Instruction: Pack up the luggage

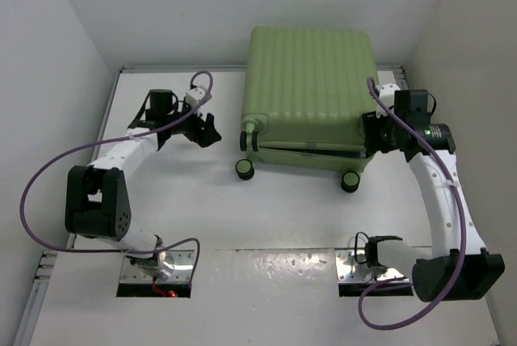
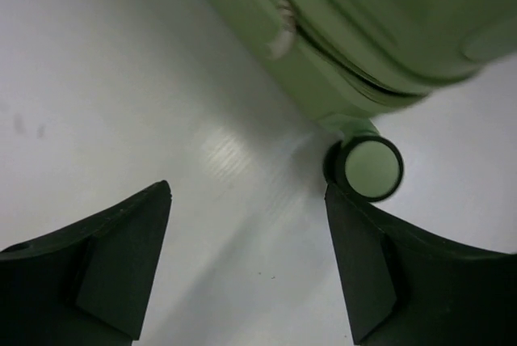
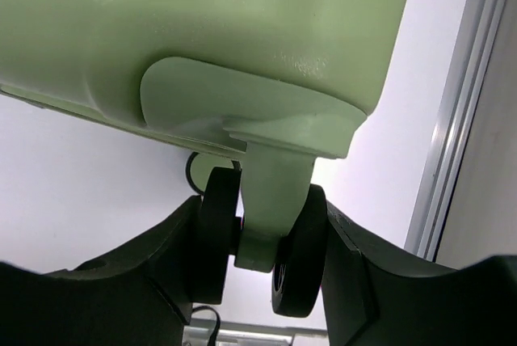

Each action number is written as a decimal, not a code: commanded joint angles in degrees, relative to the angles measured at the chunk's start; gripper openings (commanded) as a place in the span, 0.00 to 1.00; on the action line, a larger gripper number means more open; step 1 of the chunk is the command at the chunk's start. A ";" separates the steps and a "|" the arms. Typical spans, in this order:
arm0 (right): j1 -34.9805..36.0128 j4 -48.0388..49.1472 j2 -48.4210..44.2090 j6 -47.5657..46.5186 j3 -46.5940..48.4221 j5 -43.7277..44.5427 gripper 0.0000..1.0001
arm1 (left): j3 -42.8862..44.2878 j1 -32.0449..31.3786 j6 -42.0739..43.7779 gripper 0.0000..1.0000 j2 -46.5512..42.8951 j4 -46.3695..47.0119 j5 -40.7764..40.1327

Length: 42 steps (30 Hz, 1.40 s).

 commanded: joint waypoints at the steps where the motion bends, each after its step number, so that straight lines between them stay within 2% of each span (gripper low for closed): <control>1: 0.26 -0.72 0.98 -6.80 0.00 -4.52 0.00 | -1.79 -0.59 13.35 0.81 2.24 2.68 15.61; 3: -0.44 -1.16 2.74 -6.37 0.26 -3.73 0.00 | -1.09 -0.07 18.96 0.78 6.18 2.68 21.77; 10: -4.84 -2.91 5.64 -6.53 0.17 -1.53 0.00 | 4.97 -0.76 27.43 0.72 13.94 4.69 24.62; 15: -6.94 -3.36 6.18 -7.59 -0.27 0.49 0.00 | 3.31 -1.29 22.35 0.70 16.92 16.72 22.60; 18: -7.30 -3.53 6.44 -7.42 -0.09 1.37 0.00 | -0.29 -1.91 15.50 0.63 16.93 31.02 20.50; 20: -7.39 -3.97 6.44 -7.50 0.08 1.72 0.00 | -0.29 -3.04 13.91 0.57 16.93 33.34 20.49; 24: -7.48 -4.32 6.35 -7.50 0.52 1.99 0.00 | 1.81 -4.28 14.43 0.51 20.35 32.74 24.35; 27: -7.48 -4.59 6.70 -7.59 1.05 2.17 0.00 | 5.93 -4.89 20.12 0.51 22.90 24.87 29.18; 28: -7.48 -4.76 6.79 -7.59 1.22 2.25 0.00 | 7.42 -5.50 23.45 0.51 23.51 17.00 30.32; 29: -7.39 -4.59 6.88 -7.59 1.31 2.25 0.00 | 9.61 -6.03 28.27 0.51 24.13 14.66 31.64; 30: -7.56 -4.76 6.96 -7.59 1.40 2.34 0.00 | 9.64 -6.04 28.32 0.53 24.92 14.03 32.43; 39: -7.57 -4.76 7.84 -7.50 1.67 2.43 0.00 | 11.04 -6.56 28.84 0.57 26.07 16.30 33.50; 42: -7.57 -4.76 7.76 -7.42 1.49 2.26 0.00 | 9.20 -7.09 23.67 0.57 25.54 23.40 32.36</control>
